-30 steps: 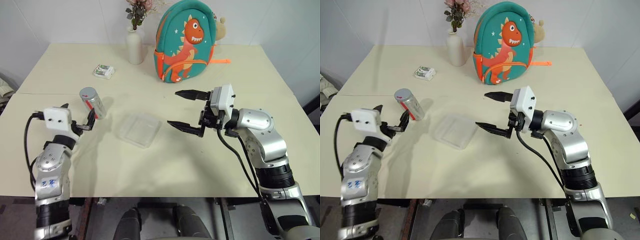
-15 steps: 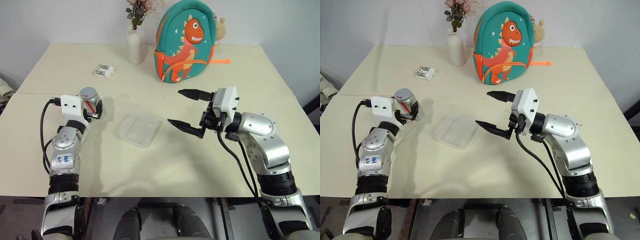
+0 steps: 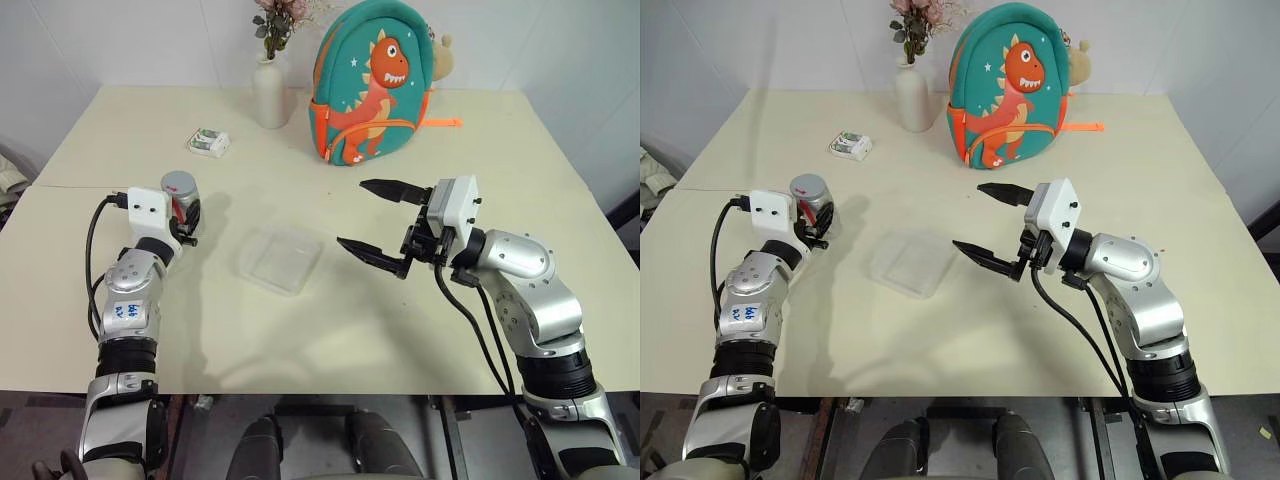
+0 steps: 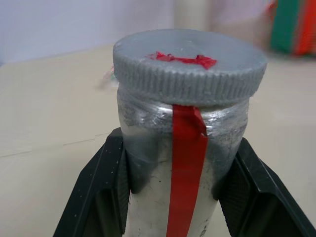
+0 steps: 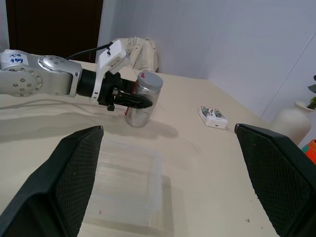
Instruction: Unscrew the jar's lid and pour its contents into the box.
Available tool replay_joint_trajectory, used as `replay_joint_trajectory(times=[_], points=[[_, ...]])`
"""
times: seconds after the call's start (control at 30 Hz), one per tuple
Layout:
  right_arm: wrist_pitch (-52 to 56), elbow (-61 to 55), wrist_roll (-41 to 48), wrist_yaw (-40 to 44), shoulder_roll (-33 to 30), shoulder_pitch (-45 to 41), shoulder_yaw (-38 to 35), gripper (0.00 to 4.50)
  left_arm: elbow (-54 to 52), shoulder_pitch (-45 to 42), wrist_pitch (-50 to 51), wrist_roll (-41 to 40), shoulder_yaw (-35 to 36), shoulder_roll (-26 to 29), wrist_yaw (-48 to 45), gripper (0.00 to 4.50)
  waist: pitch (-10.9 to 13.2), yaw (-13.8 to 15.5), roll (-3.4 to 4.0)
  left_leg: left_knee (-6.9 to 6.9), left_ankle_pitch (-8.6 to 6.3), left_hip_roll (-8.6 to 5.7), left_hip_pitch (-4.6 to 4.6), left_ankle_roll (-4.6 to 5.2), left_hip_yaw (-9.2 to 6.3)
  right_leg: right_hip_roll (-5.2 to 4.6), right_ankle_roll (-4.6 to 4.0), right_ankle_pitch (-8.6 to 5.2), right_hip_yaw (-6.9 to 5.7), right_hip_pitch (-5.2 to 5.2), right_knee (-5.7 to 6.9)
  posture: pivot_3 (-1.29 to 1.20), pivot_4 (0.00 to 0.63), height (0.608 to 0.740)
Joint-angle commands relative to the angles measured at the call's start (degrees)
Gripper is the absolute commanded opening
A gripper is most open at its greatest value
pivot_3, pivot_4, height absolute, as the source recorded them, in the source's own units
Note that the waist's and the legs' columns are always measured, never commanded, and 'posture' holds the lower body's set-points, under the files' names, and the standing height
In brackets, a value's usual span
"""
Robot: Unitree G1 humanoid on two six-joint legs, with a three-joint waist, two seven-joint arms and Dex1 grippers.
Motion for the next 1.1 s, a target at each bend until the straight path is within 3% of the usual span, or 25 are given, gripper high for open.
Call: replay_joint_trajectory(times=[0.03, 0.2, 0.3, 0.6, 1.1], points=[[3.8, -4.7, 4.0, -1.4, -0.3, -1.2, -2.2, 4.50, -12.5, 0.8, 4.5, -8.3, -0.8, 2.2, -10.1, 1.97, 0.0, 0.0, 0.00, 0.00, 0.00, 0.01, -0.02, 0.00, -0.02, 0.00, 0.00, 0.00, -0.02, 0.00, -0.01, 0.00, 0.150, 0.740], [12.0, -9.2, 9.3, -7.4, 2.3, -4.0, -2.3, 4.50, -22.2, 3.0, 12.8, -12.0, -5.2, 10.2, -22.2, 1.97, 0.0, -0.6, 0.00, -0.10, 0.00, 0.04, 0.10, -0.01, 0.01, 0.03, -0.06, -0.03, 0.02, 0.00, 0.04, 0.00, 0.150, 0.740], [17.6, -10.7, 10.9, -11.5, 3.7, -6.7, -1.4, 4.50, -24.7, 2.3, 17.0, -14.0, -7.2, 10.8, -24.8, 1.97, 0.0, -0.5, 0.01, -0.09, 0.01, 0.05, 0.16, 0.00, 0.00, 0.04, -0.12, -0.06, 0.02, 0.02, 0.11, 0.00, 0.150, 0.740], [30.6, -9.6, 6.9, -21.8, 6.9, -13.3, 4.9, 4.50, -25.9, 0.1, 17.2, -11.3, -14.0, 4.0, -23.4, 1.97, 0.0, -0.2, 0.01, -0.08, 0.00, 0.01, -0.11, 0.00, -0.03, -0.01, -0.11, -0.06, -0.01, -0.14, -0.07, 0.00, 0.150, 0.740], [31.6, -3.9, 0.1, -23.6, 9.4, -16.2, 7.5, 4.50, -25.1, -2.3, 17.9, -10.6, -16.4, -0.1, -22.1, 1.97, 0.0, -0.3, 0.01, -0.08, 0.00, 0.02, -0.17, 0.01, -0.03, 0.01, -0.10, -0.06, -0.02, -0.21, -0.07, 0.00, 0.150, 0.740]])
